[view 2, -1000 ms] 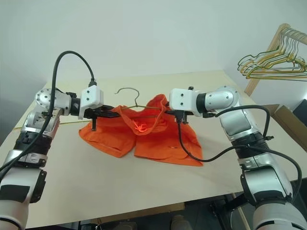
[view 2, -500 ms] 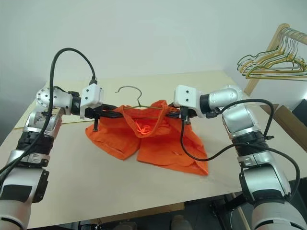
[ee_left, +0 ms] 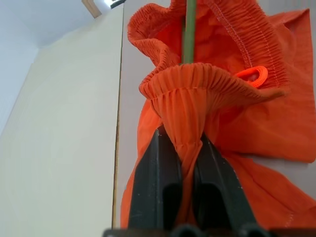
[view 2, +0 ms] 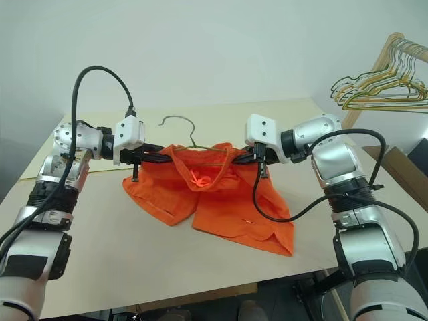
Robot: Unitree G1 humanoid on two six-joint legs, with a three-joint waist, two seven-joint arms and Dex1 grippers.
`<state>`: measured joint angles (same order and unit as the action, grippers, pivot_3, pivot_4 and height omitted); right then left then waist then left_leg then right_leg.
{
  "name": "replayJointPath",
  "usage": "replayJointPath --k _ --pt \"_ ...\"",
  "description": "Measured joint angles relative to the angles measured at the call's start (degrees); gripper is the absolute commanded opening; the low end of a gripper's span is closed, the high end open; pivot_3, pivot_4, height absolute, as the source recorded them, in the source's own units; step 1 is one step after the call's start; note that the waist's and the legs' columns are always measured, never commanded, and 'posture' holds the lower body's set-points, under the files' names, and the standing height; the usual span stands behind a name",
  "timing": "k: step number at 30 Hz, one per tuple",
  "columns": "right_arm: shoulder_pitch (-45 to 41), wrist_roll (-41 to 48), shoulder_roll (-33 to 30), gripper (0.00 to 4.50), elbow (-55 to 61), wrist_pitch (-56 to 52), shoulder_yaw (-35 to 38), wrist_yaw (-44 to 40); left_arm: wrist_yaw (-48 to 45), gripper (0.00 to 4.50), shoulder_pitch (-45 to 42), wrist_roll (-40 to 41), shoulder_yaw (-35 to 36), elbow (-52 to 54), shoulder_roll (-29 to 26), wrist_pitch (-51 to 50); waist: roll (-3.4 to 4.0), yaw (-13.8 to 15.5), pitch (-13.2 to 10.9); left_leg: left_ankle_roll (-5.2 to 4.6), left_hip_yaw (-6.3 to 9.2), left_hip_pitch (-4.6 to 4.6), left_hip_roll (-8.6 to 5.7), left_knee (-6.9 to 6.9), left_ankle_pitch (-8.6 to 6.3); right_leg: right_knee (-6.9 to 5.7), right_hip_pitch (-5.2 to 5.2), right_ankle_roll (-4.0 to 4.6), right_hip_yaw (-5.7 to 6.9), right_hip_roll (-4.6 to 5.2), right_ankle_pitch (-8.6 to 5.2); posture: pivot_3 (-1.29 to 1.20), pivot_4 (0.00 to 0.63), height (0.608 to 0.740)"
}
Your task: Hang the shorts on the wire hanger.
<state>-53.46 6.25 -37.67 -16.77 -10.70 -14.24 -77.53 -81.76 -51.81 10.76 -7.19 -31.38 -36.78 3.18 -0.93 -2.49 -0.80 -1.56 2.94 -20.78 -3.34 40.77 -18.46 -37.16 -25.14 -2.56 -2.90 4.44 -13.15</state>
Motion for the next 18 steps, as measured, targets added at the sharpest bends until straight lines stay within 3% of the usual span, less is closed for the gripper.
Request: replayJointPath --k 13,18 --pt "-6.8 8.7 -6.6 0.0 -2.0 -17.9 7.1 -4.3 -1.2 4.41 -9.0 3.7 9.2 -13.5 -4.5 -0.8 0.0 0.0 0.0 -0.02 0.05 -0.09 -0.01 0.03 -0.01 0.02 -0.06 0.0 0.07 0.05 0.0 -0.01 0.0 0.74" --pt "-6.7 10.3 -7.9 0.0 -1.8 -23.8 8.3 -4.0 0.5 4.47 -10.5 6.9 13.2 -14.9 -3.6 -3.4 0.0 -0.1 0.0 -0.01 0.07 -0.23 0.0 0.07 -0.01 -0.01 -0.16 0.0 0.09 0.07 0.0 -0.03 0.0 0.74"
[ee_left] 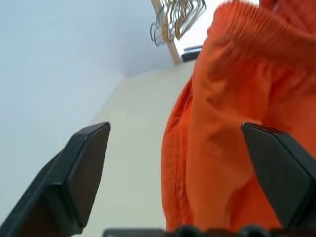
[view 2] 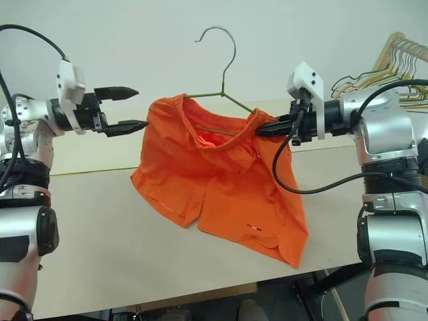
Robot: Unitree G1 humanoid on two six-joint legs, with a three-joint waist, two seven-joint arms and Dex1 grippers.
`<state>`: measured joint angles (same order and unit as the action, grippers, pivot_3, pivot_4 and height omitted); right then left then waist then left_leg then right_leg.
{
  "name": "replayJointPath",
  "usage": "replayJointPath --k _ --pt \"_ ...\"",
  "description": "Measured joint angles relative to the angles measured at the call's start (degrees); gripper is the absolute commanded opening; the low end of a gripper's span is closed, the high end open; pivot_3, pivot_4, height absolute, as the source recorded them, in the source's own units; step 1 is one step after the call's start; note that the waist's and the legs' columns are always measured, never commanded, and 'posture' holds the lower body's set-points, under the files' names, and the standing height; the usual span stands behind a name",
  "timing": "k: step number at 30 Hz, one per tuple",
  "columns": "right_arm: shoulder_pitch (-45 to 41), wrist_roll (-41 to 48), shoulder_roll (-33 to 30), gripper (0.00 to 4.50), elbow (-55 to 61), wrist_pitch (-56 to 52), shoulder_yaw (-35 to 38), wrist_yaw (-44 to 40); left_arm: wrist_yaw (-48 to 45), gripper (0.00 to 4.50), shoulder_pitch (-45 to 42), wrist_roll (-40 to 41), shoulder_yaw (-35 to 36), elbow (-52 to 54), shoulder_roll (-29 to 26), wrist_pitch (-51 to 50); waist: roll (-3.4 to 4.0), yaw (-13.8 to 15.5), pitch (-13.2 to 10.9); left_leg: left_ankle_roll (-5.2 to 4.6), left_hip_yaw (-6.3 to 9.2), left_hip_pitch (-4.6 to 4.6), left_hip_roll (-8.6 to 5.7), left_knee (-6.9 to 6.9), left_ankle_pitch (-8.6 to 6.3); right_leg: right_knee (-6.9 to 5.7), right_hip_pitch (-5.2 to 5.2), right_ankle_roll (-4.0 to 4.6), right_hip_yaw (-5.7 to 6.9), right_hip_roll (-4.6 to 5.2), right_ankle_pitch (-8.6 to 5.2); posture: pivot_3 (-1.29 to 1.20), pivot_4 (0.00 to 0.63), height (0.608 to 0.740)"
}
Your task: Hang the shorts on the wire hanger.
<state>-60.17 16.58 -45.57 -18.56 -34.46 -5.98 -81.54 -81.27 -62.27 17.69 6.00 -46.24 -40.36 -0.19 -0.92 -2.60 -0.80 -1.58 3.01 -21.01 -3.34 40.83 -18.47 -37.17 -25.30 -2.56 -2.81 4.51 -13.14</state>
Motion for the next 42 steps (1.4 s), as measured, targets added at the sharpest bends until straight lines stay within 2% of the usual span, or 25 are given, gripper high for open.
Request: replayJointPath --k 3,8,13,17,21,26,30,35,39,42 --pt "1.7 0.6 -0.3 0.0 1.7 -3.5 0.2 2.1 -0.7 4.47 2.0 2.1 0.6 4.2 1.4 -2.6 0.0 -0.1 0.0 0.0 0.02 -0.09 -0.01 0.03 0.0 -0.03 -0.08 0.0 0.02 0.05 0.0 -0.04 0.0 0.74" --pt "4.0 0.7 -0.1 0.0 5.0 -11.1 0.9 8.4 1.8 4.47 10.2 2.9 0.7 13.5 3.4 -2.9 0.02 -0.2 0.0 0.03 0.01 -0.14 0.01 0.02 0.02 -0.05 -0.18 0.01 -0.02 0.11 0.01 -0.06 0.0 0.74" --pt "7.4 1.5 -0.2 0.0 9.7 -20.6 4.7 18.0 4.1 4.47 21.0 7.2 0.9 27.3 4.5 -8.6 0.02 -0.7 0.0 0.03 0.02 -0.2 0.01 0.02 0.02 -0.04 -0.23 0.02 -0.02 0.19 0.01 -0.07 0.0 0.74" --pt "10.1 1.8 0.5 0.0 13.5 -29.3 8.7 27.3 8.1 4.47 26.2 10.2 1.1 37.2 6.2 -12.8 0.02 -0.8 0.0 0.03 0.05 -0.19 -0.05 0.02 0.02 0.02 -0.17 0.02 0.01 0.45 0.02 -0.09 0.0 0.74" --pt "12.8 1.2 0.6 0.0 18.5 -35.2 11.3 35.6 12.7 4.47 27.6 11.8 1.4 42.3 7.8 -14.8 0.05 -1.1 0.0 0.04 0.06 -0.18 -0.04 0.03 0.02 0.03 -0.15 0.02 0.01 0.49 0.02 -0.13 0.0 0.74" --pt "16.3 -2.4 4.0 0.0 20.3 -41.7 16.2 48.7 19.8 4.47 29.1 12.1 2.0 44.9 12.2 -14.8 0.21 -1.7 0.3 0.02 0.04 -0.07 -0.05 0.03 0.02 0.07 0.03 0.01 -0.01 0.55 0.02 -0.16 0.0 0.74" --pt "19.0 -6.5 6.4 0.0 20.6 -44.2 18.7 58.2 20.0 4.47 31.6 16.5 2.6 47.7 14.4 -15.3 0.41 -2.6 0.5 0.02 0.05 -0.09 -0.04 0.01 0.02 0.05 0.04 0.01 -0.03 0.57 0.02 -0.18 0.0 0.74" --pt "18.3 -11.4 13.0 0.0 21.3 -49.2 25.9 69.4 19.0 4.47 33.0 25.9 3.3 52.6 17.3 -20.1 0.77 -4.7 0.7 -0.02 0.04 -0.06 -0.03 0.03 0.02 0.07 0.15 -0.04 -0.35 0.59 0.05 -0.2 0.0 0.74" --pt "17.6 -15.9 16.4 0.0 22.5 -49.7 29.2 77.4 22.4 4.47 32.2 27.9 3.3 53.1 22.1 -19.9 1.1 -5.8 1.0 -0.07 0.04 0.06 -0.04 0.03 0.0 0.11 0.32 -0.07 -0.5 0.58 0.06 -0.21 0.0 0.74" --pt "17.6 -18.6 17.7 0.0 22.9 -49.7 30.4 82.4 22.9 4.47 31.3 28.2 2.8 53.0 22.9 -19.7 1.26 -7.5 1.1 -0.11 0.02 0.18 -0.01 0.0 -0.01 0.1 0.46 -0.08 -0.58 0.52 0.06 -0.22 0.0 0.74"
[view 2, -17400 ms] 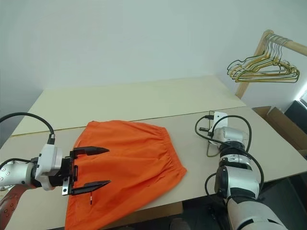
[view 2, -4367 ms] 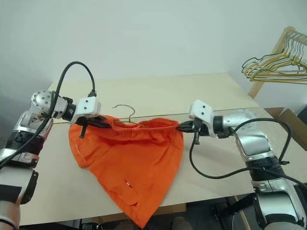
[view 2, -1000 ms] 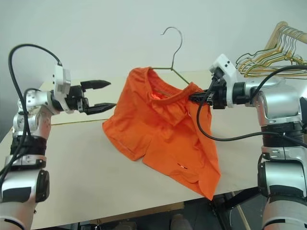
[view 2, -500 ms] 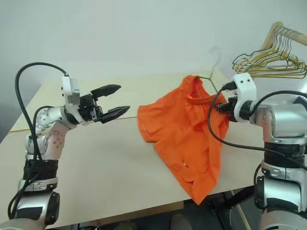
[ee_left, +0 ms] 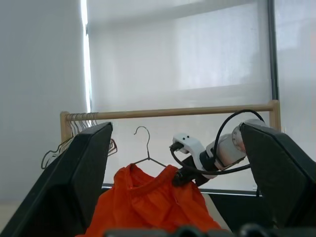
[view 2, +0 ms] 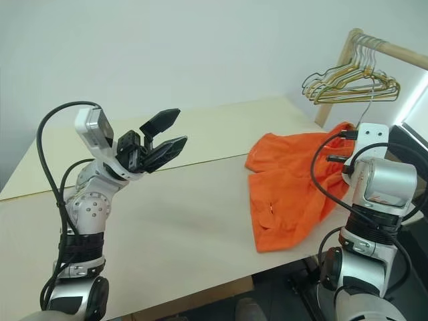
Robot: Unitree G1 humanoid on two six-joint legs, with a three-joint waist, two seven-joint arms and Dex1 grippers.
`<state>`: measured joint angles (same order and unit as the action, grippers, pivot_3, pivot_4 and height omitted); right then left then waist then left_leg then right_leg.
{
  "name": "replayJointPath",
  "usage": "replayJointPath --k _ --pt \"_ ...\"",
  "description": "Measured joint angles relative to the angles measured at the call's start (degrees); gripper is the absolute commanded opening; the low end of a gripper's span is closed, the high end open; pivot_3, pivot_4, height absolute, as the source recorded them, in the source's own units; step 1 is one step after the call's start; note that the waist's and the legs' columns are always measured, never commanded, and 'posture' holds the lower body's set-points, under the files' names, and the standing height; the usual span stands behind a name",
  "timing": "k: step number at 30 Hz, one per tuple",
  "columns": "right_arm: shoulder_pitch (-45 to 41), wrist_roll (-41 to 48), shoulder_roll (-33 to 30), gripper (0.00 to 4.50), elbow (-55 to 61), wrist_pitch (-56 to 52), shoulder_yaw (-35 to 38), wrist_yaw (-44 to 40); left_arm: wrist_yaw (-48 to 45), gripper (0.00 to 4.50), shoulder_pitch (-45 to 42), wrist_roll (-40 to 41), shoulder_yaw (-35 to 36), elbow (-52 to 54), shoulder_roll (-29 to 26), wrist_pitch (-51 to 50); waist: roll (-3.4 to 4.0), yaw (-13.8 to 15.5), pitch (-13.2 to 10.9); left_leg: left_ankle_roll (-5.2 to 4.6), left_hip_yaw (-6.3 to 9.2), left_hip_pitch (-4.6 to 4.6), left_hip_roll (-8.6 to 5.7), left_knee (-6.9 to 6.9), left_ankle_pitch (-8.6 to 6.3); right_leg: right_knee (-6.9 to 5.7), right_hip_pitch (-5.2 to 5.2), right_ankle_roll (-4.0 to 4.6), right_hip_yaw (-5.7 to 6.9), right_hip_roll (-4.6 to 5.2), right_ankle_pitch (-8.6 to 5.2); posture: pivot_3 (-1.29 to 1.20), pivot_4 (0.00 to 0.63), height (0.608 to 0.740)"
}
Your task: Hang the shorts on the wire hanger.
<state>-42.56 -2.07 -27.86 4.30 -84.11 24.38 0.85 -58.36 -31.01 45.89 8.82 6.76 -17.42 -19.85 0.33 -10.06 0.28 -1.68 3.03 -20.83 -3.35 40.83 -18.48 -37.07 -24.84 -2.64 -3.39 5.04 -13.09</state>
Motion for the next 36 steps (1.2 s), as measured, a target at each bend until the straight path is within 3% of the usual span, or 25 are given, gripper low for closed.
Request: replayJointPath --k 4,14,23,31,36 --pt "-0.3 -2.9 0.1 0.0 -0.5 1.1 2.2 4.7 0.0 4.47 0.0 -0.6 -0.7 -0.5 1.1 0.8 0.11 -1.2 0.0 -0.21 -0.03 0.62 0.04 -0.12 -0.13 0.31 0.72 -0.09 -0.07 -0.31 -0.05 -0.22 0.0 0.74" --pt "-9.5 -6.8 -0.2 0.0 -10.9 10.0 5.0 14.4 1.3 4.47 0.1 -3.0 -2.9 -1.1 3.3 2.5 0.39 -3.0 0.2 -0.64 -0.16 0.73 0.1 -0.13 -0.37 0.36 0.81 -0.22 -0.5 -0.54 0.0 -0.2 0.0 0.74" --pt "-15.3 -6.1 -2.3 0.0 -27.7 23.8 6.7 19.4 2.0 4.47 0.8 -5.1 -4.0 -1.0 3.4 3.6 0.42 -3.2 0.2 -0.72 -0.19 0.72 0.08 -0.13 -0.42 0.42 0.81 -0.23 -0.56 -0.56 0.0 -0.19 0.0 0.74" --pt "-22.3 -3.2 -8.9 0.0 -46.9 37.1 7.8 21.9 2.7 4.47 1.8 -5.9 -5.4 -1.0 3.4 3.6 0.44 -3.1 0.2 -0.8 -0.26 0.74 0.09 -0.18 -0.46 0.56 0.88 -0.25 -0.6 -0.6 0.0 -0.17 0.0 0.74" --pt "-26.3 0.3 -12.0 0.0 -59.3 42.4 8.4 23.0 3.6 4.47 2.7 -7.0 -5.7 -0.5 3.3 4.0 0.45 -2.7 0.1 -0.84 -0.36 1.08 0.13 -0.54 -0.49 1.24 1.51 -0.26 -0.6 -0.63 0.0 -0.15 0.0 0.74"
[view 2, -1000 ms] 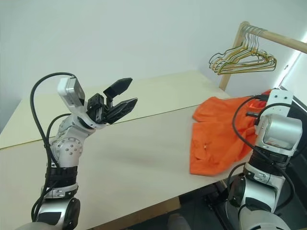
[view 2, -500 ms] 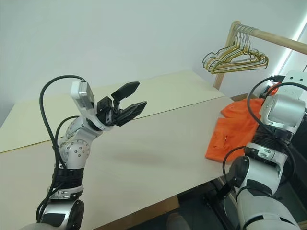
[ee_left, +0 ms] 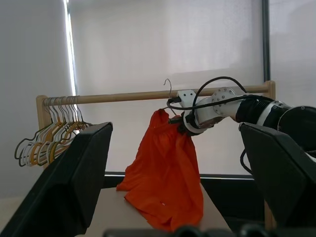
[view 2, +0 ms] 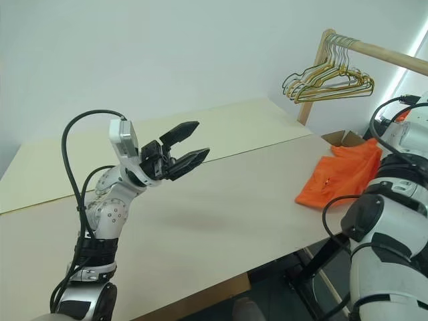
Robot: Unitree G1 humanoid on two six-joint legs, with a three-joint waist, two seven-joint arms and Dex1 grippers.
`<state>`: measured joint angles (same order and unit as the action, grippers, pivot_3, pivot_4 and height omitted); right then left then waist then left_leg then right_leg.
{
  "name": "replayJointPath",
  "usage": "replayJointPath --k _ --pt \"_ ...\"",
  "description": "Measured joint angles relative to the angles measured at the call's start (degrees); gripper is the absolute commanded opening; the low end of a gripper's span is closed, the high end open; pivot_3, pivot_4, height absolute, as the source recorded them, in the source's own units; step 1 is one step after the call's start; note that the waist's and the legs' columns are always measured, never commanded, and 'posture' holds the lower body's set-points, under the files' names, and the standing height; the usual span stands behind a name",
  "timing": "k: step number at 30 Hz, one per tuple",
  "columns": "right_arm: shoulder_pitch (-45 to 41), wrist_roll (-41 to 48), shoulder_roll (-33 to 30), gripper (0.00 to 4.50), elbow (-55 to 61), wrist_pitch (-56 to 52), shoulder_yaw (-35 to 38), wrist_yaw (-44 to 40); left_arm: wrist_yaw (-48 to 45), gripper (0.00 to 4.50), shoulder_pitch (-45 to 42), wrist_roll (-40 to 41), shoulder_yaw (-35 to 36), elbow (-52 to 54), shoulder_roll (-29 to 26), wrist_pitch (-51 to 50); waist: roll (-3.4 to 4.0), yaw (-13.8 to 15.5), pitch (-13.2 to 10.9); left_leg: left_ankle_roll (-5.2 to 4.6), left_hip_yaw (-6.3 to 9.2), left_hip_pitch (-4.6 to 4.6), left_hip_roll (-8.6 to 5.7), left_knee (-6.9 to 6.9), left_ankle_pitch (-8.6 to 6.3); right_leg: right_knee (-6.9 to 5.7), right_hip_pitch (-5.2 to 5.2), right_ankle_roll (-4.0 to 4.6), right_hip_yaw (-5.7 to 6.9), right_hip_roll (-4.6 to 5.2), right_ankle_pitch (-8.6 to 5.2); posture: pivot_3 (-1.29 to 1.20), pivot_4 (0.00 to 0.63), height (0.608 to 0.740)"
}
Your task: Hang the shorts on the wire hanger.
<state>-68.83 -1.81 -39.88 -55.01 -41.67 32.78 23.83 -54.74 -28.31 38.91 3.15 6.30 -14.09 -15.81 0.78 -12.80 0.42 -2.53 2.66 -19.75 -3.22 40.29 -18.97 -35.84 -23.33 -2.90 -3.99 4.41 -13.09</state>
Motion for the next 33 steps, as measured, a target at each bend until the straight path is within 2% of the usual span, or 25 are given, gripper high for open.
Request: replayJointPath --k 2,9,24,33 --pt "-0.9 1.7 -0.7 0.0 -2.8 0.8 0.7 0.4 0.3 4.47 0.4 -0.6 -0.2 0.5 0.0 0.4 -0.05 0.5 -0.1 -0.06 -0.1 0.48 -0.02 -0.33 -0.04 0.18 0.43 -0.05 0.04 -0.01 -0.03 -0.15 0.0 0.74" --pt "-2.1 4.8 -2.7 0.0 -8.7 4.8 0.6 1.6 1.2 4.47 1.7 -0.6 -0.3 1.9 -0.1 0.6 -0.03 2.2 -0.2 -0.15 -0.2 1.31 -0.03 -0.49 -0.09 0.5 1.17 -0.16 0.05 -0.06 -0.03 -0.13 0.0 0.74" --pt "-2.3 9.9 -7.0 0.0 -14.8 9.1 0.5 3.5 0.8 4.47 2.2 -0.4 -0.6 2.8 -0.5 0.6 -0.06 4.1 -0.3 -0.28 -0.28 1.32 -0.04 -0.49 -0.18 0.8 1.17 -0.32 -0.01 -0.01 0.08 -0.13 0.0 0.74" --pt "-2.6 9.9 -6.8 0.0 -15.4 9.1 -1.7 3.5 -1.2 4.47 3.1 0.8 -0.9 4.1 -0.8 0.6 -0.14 4.1 -0.5 -0.31 -0.36 1.31 -0.04 -0.49 -0.2 0.82 1.17 -0.35 -0.08 -0.01 0.1 -0.12 0.0 0.74"
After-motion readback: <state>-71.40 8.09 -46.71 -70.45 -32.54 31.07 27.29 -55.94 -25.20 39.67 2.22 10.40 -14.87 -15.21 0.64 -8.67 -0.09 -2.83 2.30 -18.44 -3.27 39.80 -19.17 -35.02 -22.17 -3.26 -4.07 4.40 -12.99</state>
